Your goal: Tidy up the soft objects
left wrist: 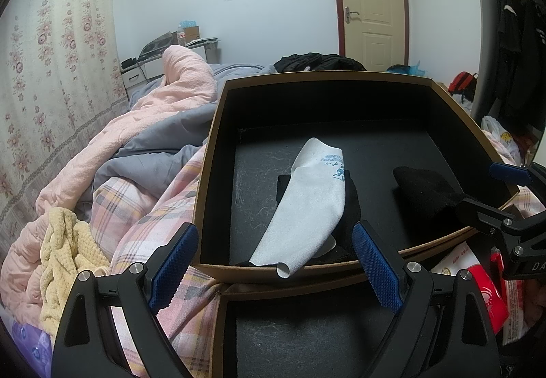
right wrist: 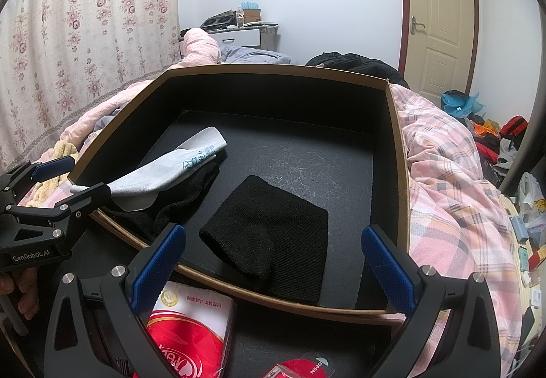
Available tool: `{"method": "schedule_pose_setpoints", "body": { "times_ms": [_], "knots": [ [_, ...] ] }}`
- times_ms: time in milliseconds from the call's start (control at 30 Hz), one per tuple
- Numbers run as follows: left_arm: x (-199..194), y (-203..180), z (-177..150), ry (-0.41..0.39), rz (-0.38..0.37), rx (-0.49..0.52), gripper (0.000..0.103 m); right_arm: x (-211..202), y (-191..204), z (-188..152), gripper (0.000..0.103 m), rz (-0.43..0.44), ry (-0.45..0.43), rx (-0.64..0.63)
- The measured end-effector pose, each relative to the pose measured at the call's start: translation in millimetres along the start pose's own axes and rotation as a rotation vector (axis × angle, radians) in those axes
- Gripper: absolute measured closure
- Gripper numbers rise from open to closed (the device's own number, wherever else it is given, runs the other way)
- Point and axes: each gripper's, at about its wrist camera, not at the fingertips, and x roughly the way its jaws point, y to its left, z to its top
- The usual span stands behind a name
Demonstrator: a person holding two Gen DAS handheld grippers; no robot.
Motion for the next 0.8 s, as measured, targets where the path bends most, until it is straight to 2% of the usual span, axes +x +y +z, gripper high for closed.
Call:
{"method": "schedule_pose_setpoints", "body": {
  "times_ms": [800],
  "knots": [
    [0.0, 0.1, 0.0, 0.000, 0.000, 0.000, 0.013, -0.2, -0.1, 0.0, 0.001, 0.000, 0.000, 0.000]
  ]
}}
